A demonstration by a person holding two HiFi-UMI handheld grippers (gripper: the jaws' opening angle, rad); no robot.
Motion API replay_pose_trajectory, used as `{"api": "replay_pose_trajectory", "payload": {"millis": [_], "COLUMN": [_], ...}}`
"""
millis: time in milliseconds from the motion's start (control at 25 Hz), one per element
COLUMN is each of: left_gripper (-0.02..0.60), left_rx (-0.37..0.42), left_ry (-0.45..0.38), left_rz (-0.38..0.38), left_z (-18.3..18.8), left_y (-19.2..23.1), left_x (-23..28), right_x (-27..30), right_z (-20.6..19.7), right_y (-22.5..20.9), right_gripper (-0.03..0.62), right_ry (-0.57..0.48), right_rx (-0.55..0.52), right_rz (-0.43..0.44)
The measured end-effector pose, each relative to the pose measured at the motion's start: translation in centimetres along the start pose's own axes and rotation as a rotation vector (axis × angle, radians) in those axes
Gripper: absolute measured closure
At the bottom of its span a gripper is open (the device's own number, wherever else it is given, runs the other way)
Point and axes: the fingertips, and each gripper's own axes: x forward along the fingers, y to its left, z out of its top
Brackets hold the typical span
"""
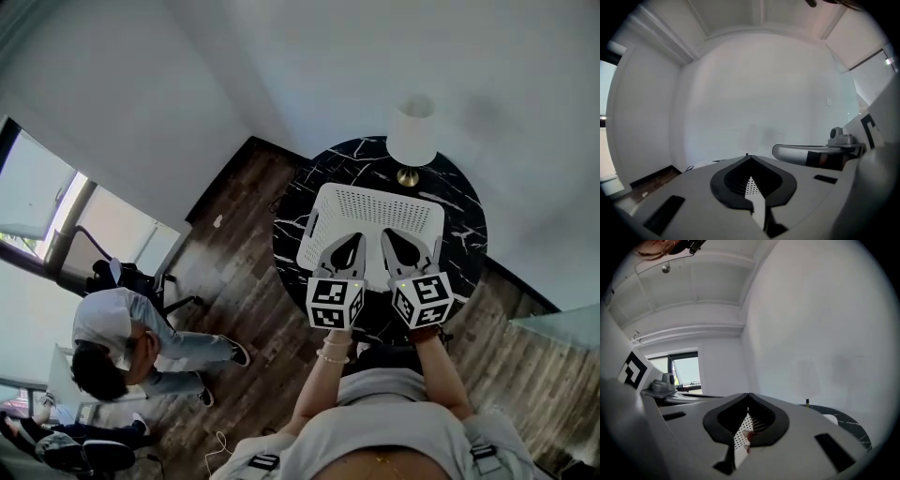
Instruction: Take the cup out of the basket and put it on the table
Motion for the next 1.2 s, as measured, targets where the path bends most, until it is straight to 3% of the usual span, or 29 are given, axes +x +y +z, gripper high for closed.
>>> {"api": "replay_pose_trajectory", "payload": {"millis": [400,1200], "left_gripper": [0.575,0.575], "left_rx": [-0.054,-0.124], "left_ry": [0.045,0.135], "left_rz": [0.076,0.106], "left_z": [-1.4,-4.3], "left_y": [2.5,6.8], "left_x": [2.4,5.7], "right_x": [3.6,9.8], "right_z": [-1.9,-8.4], "right_y": [-2.0,-5.9], "right_gripper": [0.583,0.583], "right_ry": [0.087,0.289], "right_rx": [0.009,0.017], "right_rz": [0.054,0.033]}}
